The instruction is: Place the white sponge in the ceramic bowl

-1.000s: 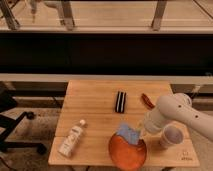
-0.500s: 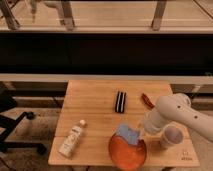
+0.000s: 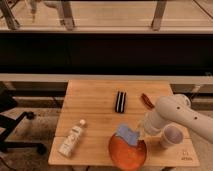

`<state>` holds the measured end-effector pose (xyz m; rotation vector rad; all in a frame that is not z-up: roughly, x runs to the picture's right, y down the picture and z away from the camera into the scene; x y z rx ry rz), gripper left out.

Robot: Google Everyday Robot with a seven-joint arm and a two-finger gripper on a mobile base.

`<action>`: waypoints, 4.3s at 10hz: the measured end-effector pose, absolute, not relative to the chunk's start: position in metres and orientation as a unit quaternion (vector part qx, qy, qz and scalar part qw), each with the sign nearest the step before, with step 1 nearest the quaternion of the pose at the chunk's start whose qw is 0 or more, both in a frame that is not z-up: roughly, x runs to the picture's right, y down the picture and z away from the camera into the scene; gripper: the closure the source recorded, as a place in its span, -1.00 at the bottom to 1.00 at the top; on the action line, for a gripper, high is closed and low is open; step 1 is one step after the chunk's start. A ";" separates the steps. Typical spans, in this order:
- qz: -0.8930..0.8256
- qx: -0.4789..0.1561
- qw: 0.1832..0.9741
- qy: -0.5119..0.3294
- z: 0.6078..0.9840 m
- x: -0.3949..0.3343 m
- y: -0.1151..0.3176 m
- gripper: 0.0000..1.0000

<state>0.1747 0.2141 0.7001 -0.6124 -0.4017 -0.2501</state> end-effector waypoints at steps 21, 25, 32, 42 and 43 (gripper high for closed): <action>-0.141 -0.290 0.927 -0.191 0.702 0.173 0.218 0.99; -0.145 -0.287 0.927 -0.191 0.703 0.174 0.217 0.99; -0.150 -0.285 0.928 -0.189 0.704 0.175 0.217 0.99; -0.158 -0.280 0.928 -0.187 0.704 0.174 0.215 0.99; -0.158 -0.280 0.928 -0.186 0.704 0.174 0.215 0.99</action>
